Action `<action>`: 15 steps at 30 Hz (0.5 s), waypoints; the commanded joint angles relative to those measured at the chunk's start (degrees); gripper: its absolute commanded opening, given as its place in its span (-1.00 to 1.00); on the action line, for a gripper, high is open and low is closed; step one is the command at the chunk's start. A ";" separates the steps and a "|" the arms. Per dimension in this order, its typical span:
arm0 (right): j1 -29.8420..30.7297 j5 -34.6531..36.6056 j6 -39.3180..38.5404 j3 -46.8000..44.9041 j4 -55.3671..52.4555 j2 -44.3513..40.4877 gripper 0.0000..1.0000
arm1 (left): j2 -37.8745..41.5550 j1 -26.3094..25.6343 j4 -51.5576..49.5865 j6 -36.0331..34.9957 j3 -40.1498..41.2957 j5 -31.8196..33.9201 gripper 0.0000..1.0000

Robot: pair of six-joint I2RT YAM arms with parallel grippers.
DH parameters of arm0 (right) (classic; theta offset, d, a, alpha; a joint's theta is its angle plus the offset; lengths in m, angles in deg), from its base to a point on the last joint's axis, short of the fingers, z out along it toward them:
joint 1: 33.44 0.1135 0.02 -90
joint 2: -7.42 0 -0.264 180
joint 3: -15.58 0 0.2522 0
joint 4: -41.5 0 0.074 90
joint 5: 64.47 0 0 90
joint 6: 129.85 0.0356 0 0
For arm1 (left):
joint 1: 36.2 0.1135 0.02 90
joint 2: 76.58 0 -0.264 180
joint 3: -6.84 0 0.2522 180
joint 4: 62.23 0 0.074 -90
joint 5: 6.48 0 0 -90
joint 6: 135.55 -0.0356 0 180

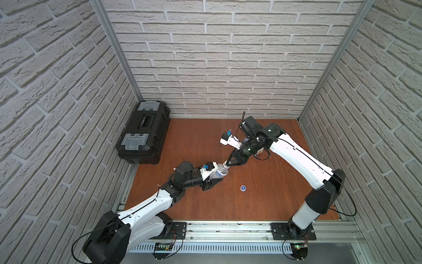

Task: Screw on the bottle caps
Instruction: Screw the bottle cap onto the plastic bottle.

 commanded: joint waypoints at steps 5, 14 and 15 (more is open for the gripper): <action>2.24 0.14 -1.32 0.17 -1.58 2.75 -0.41 | 1.04 -1.84 1.96 -1.45 -5.19 1.46 -0.10; 2.33 0.30 0.32 -0.49 -0.21 3.52 -0.38 | 1.38 -1.97 5.03 -0.33 -4.06 3.36 -0.14; 2.33 -0.19 0.10 -0.57 -0.54 3.90 -0.38 | 1.70 -1.93 7.27 0.26 -3.21 3.51 -0.14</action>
